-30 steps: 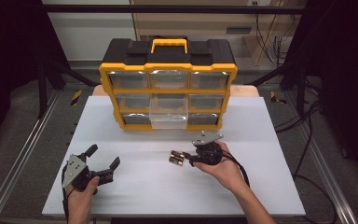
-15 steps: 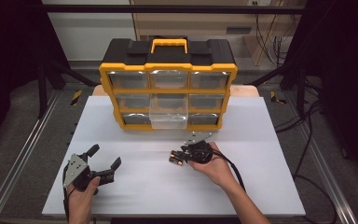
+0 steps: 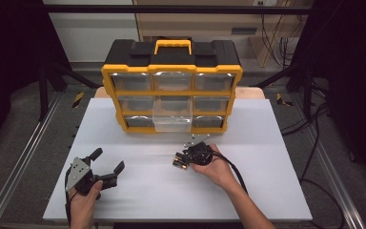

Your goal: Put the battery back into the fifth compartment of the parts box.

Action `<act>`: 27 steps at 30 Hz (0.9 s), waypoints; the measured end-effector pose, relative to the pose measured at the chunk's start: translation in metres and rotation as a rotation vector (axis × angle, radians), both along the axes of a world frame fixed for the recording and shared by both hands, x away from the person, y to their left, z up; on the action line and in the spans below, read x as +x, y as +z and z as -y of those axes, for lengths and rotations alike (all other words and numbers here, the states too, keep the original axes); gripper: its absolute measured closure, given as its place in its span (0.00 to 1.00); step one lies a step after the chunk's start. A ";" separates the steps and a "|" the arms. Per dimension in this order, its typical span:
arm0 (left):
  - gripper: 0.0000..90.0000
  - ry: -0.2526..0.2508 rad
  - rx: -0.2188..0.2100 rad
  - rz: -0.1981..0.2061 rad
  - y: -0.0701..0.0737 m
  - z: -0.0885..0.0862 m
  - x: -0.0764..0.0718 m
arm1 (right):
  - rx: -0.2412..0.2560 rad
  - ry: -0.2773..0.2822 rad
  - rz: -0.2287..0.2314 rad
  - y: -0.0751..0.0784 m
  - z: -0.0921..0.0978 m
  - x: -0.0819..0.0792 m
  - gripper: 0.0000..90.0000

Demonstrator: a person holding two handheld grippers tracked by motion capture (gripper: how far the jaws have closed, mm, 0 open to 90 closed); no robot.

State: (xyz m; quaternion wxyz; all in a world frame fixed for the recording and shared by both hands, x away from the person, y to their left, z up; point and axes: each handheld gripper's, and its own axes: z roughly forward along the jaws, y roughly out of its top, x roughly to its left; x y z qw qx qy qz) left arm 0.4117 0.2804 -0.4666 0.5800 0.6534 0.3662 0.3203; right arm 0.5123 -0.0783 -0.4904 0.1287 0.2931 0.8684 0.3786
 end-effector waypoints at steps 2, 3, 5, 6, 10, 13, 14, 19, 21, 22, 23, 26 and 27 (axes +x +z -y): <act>0.03 0.000 -0.003 0.000 0.000 0.000 0.000 | -0.007 -0.004 -0.007 -0.003 0.000 0.003 0.84; 0.03 0.000 -0.001 -0.001 0.000 0.000 0.000 | -0.001 -0.001 -0.010 -0.005 0.001 0.004 0.84; 0.03 0.000 0.000 -0.002 0.000 0.000 0.001 | 0.013 0.004 -0.021 -0.005 0.002 0.005 0.85; 0.03 0.000 0.000 -0.003 -0.001 0.000 0.001 | 0.013 0.004 -0.021 -0.005 0.002 0.005 0.85; 0.03 0.003 0.001 -0.005 -0.001 0.000 0.001 | 0.024 0.015 0.013 0.003 0.008 -0.002 0.85; 0.03 0.007 0.000 -0.007 -0.001 -0.001 0.001 | 0.037 -0.011 0.056 0.014 0.018 -0.010 0.85; 0.03 0.007 0.000 -0.007 -0.001 -0.001 0.001 | 0.038 -0.022 0.066 0.018 0.022 -0.013 0.85; 0.04 0.006 0.000 -0.004 -0.001 0.000 0.001 | 0.084 -0.091 0.125 0.038 0.049 -0.027 0.85; 0.03 0.005 0.000 -0.004 -0.001 0.000 0.001 | 0.098 -0.103 0.137 0.043 0.054 -0.030 0.85; 0.04 0.005 0.000 -0.005 -0.001 0.000 0.001 | 0.120 -0.126 0.163 0.052 0.062 -0.034 0.85; 0.04 0.005 -0.002 -0.005 -0.001 0.000 0.001 | 0.120 -0.126 0.163 0.052 0.062 -0.034 0.85; 0.04 0.003 0.005 -0.004 -0.001 0.000 0.001 | 0.142 -0.152 0.215 0.072 0.071 -0.040 0.85; 0.03 0.003 0.005 -0.004 -0.001 0.000 0.001 | 0.142 -0.152 0.215 0.072 0.071 -0.040 0.85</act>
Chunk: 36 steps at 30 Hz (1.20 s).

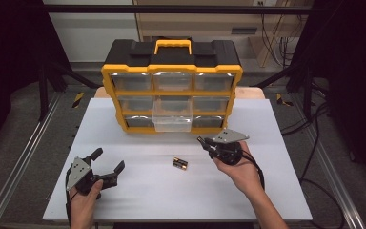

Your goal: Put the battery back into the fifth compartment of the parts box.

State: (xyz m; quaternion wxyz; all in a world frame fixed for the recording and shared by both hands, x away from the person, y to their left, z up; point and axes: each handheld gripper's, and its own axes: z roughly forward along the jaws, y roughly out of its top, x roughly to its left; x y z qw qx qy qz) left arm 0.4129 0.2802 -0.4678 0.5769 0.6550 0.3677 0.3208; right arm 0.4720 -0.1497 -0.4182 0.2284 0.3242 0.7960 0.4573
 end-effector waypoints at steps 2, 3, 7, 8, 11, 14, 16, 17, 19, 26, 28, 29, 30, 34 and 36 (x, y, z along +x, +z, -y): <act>0.03 0.002 -0.001 0.003 0.000 0.000 0.000 | 0.010 -0.009 0.038 0.015 0.003 -0.002 0.85; 0.03 0.001 0.000 0.003 0.000 0.000 -0.001 | 0.014 -0.010 0.048 0.020 0.003 -0.002 0.85; 0.03 0.004 0.000 0.003 0.000 -0.001 -0.001 | 0.021 -0.016 0.080 0.035 0.002 -0.001 0.85; 0.03 0.004 0.000 0.004 0.000 -0.001 -0.001 | 0.023 -0.016 0.090 0.040 0.002 -0.001 0.85; 0.03 0.007 -0.002 0.005 0.001 -0.002 -0.001 | 0.032 -0.014 0.120 0.055 -0.001 0.002 0.85; 0.03 0.006 -0.001 0.007 0.001 -0.002 -0.001 | 0.050 -0.010 0.155 0.074 -0.005 0.006 0.85; 0.03 0.006 -0.001 0.009 0.001 -0.002 -0.001 | 0.051 -0.006 0.165 0.083 -0.009 0.009 0.85; 0.03 0.006 -0.001 0.009 0.001 -0.002 -0.001 | 0.051 -0.006 0.165 0.083 -0.009 0.009 0.85; 0.03 0.007 0.001 0.009 0.001 -0.002 0.000 | 0.049 -0.001 0.175 0.090 -0.013 0.012 0.85; 0.03 0.006 0.002 0.013 0.001 -0.001 -0.001 | 0.040 0.024 0.203 0.115 -0.034 0.023 0.85; 0.03 0.005 0.002 0.014 0.001 -0.001 -0.001 | 0.033 0.030 0.203 0.118 -0.040 0.026 0.85; 0.03 0.005 0.000 0.015 0.001 -0.001 -0.001 | 0.028 0.035 0.202 0.119 -0.042 0.028 0.85; 0.03 0.005 0.002 0.015 0.001 -0.001 -0.001 | 0.025 0.036 0.204 0.120 -0.045 0.029 0.85; 0.03 0.004 0.002 0.015 0.001 -0.001 -0.001 | 0.022 0.046 0.204 0.124 -0.053 0.033 0.85; 0.03 0.004 0.002 0.015 0.001 -0.001 -0.001 | 0.020 0.050 0.204 0.124 -0.055 0.034 0.85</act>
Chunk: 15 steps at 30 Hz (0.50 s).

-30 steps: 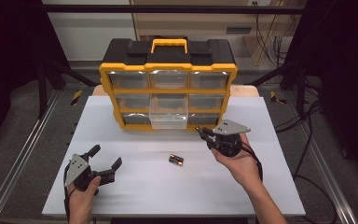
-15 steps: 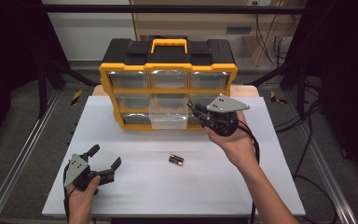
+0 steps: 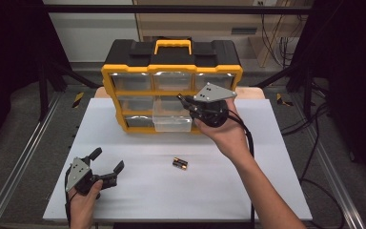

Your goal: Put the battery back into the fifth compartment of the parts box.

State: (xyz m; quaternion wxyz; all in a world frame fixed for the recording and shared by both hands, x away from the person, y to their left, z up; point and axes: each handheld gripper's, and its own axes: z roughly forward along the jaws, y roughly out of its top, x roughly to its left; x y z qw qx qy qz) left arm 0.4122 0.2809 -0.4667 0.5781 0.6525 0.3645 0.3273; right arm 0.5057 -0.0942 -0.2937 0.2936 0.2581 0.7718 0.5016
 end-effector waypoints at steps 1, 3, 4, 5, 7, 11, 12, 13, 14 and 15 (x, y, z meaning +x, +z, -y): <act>0.03 -0.001 0.000 0.000 0.000 0.000 0.000 | -0.006 0.001 0.001 0.001 -0.002 0.001 0.85; 0.03 -0.002 0.003 0.000 0.000 0.000 0.000 | -0.014 0.008 -0.001 0.002 -0.009 0.005 0.85; 0.03 -0.001 0.004 0.001 0.000 0.000 0.000 | -0.016 0.008 -0.002 0.002 -0.011 0.006 0.85; 0.03 -0.001 0.004 0.001 0.000 0.000 0.000 | -0.016 0.008 -0.002 0.002 -0.011 0.006 0.85; 0.03 0.000 0.006 0.001 0.000 0.000 0.000 | -0.018 0.013 -0.012 0.000 -0.017 0.011 0.85; 0.03 0.001 0.001 0.001 0.000 0.000 0.000 | -0.024 0.016 -0.058 -0.010 -0.024 0.018 0.77; 0.03 0.001 0.001 0.000 0.000 0.000 0.000 | -0.024 0.016 -0.058 -0.010 -0.024 0.018 0.77; 0.03 0.001 0.001 0.002 0.000 -0.001 0.000 | -0.020 0.002 -0.068 -0.013 -0.024 0.019 0.68; 0.03 0.001 0.001 0.002 0.000 -0.001 0.000 | -0.006 0.001 -0.070 -0.013 -0.023 0.018 0.62; 0.03 0.002 0.004 0.003 0.001 -0.001 0.000 | -0.006 0.001 -0.070 -0.013 -0.023 0.018 0.62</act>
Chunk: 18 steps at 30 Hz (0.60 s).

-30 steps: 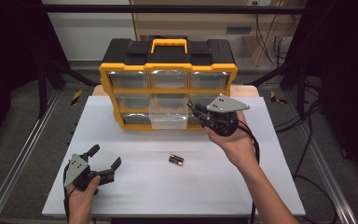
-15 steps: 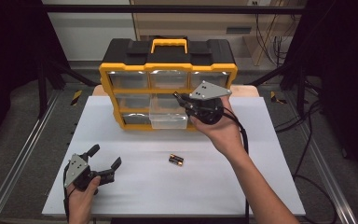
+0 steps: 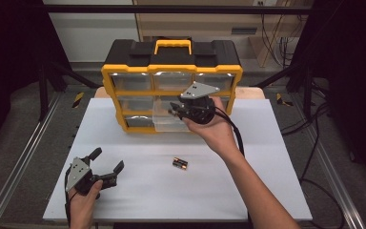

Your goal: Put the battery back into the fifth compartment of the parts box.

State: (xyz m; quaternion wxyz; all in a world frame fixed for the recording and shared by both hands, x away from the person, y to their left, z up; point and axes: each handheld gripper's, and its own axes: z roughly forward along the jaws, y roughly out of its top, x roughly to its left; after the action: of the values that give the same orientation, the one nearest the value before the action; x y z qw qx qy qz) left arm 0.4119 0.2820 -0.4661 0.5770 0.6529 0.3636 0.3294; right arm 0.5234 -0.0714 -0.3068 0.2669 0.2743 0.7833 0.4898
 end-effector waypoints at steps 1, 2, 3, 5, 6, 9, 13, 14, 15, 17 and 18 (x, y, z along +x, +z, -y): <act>0.03 0.006 -0.005 0.001 0.000 -0.002 0.001 | 0.020 -0.011 -0.007 0.000 0.003 -0.004 0.50; 0.03 0.011 -0.011 0.000 0.000 -0.003 0.001 | 0.019 -0.018 -0.013 0.000 0.005 -0.006 0.46; 0.03 0.013 -0.011 -0.002 0.000 -0.004 0.001 | 0.017 -0.022 -0.016 0.000 0.007 -0.008 0.41; 0.03 0.020 -0.019 -0.001 0.000 -0.006 0.001 | 0.015 -0.031 -0.029 0.000 0.012 -0.013 0.33; 0.03 0.022 -0.019 0.000 0.000 -0.007 0.001 | 0.014 -0.027 -0.030 0.000 0.014 -0.015 0.29; 0.03 0.024 -0.021 0.000 0.000 -0.008 0.001 | 0.002 -0.042 -0.034 -0.005 0.021 -0.023 0.19; 0.03 0.022 -0.018 0.001 0.000 -0.008 0.001 | -0.003 -0.064 -0.055 -0.013 0.030 -0.030 0.14; 0.03 0.021 -0.017 0.001 0.000 -0.007 0.001 | -0.003 -0.064 -0.061 -0.015 0.033 -0.032 0.13; 0.03 0.020 -0.019 0.002 0.000 -0.007 0.001 | -0.004 -0.066 -0.069 -0.018 0.035 -0.033 0.13; 0.03 0.018 -0.017 0.003 0.000 -0.006 0.001 | -0.006 -0.074 -0.080 -0.024 0.039 -0.034 0.13; 0.03 0.018 -0.017 0.003 0.000 -0.006 0.001 | -0.006 -0.075 -0.088 -0.027 0.040 -0.034 0.12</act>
State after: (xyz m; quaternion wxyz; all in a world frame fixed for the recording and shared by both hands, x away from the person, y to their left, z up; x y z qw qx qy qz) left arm 0.4128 0.2877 -0.4660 0.5800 0.6443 0.3713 0.3325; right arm 0.4890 -0.1117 -0.3334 0.2511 0.3238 0.7851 0.4644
